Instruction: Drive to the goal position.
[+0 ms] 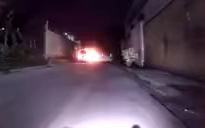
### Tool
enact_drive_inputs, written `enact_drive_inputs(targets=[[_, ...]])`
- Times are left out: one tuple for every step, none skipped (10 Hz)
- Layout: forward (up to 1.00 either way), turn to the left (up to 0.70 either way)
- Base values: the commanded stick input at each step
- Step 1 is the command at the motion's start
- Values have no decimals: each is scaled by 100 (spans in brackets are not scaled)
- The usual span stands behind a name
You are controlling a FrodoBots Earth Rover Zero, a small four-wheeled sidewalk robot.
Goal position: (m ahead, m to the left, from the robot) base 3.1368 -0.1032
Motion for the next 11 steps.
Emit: enact_drive_inputs(targets=[[70, -22], [70, -33], [70, -21], [70, -8], [70, 0], [70, 0], [70, 0], [70, 0], [70, 0], [70, 0], [70, 0]])
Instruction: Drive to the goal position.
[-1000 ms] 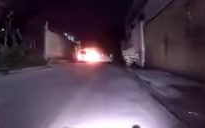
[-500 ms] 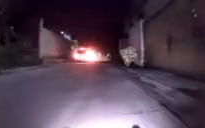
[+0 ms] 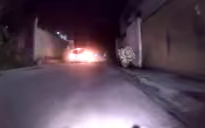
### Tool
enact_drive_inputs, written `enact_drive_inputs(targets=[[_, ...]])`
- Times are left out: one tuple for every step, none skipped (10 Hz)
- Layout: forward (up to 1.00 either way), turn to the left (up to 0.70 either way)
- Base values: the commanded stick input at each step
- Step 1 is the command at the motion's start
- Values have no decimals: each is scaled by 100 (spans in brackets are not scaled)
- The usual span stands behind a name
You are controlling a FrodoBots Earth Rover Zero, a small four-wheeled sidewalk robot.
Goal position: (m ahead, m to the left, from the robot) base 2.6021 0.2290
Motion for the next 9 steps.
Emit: enact_drive_inputs(targets=[[70, 0], [70, 0], [70, 0], [70, 0], [70, 0], [70, 0], [70, 0], [70, 0], [70, 0]])
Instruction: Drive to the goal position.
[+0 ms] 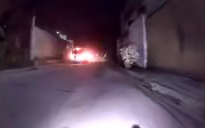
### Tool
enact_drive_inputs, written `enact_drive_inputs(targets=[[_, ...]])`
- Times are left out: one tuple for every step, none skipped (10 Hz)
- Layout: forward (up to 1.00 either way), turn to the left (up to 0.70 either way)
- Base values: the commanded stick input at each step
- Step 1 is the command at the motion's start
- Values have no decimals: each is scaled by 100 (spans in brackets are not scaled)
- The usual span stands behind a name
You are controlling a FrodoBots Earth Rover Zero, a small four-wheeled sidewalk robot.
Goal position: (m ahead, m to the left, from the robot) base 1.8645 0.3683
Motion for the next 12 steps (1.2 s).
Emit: enact_drive_inputs(targets=[[70, 0], [70, 0], [70, 0], [70, 0], [70, 0], [70, 0], [70, 0], [70, 0], [70, 0], [70, 0], [70, 0], [70, 0]])
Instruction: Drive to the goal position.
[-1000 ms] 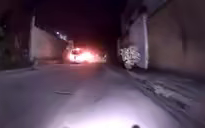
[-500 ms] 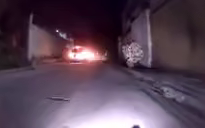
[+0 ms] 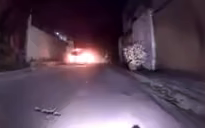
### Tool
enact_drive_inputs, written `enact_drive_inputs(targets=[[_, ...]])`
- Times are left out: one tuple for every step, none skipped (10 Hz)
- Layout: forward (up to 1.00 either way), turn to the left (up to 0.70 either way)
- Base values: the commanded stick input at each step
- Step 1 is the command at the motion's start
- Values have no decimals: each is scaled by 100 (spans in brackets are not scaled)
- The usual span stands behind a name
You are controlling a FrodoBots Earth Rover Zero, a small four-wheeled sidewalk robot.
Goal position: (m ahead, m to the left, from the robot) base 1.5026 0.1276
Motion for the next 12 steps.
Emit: enact_drive_inputs(targets=[[70, 0], [70, 0], [70, 0], [70, 0], [70, 0], [70, 0], [70, 0], [70, 0], [70, 0], [70, 0], [70, 0], [70, 0]])
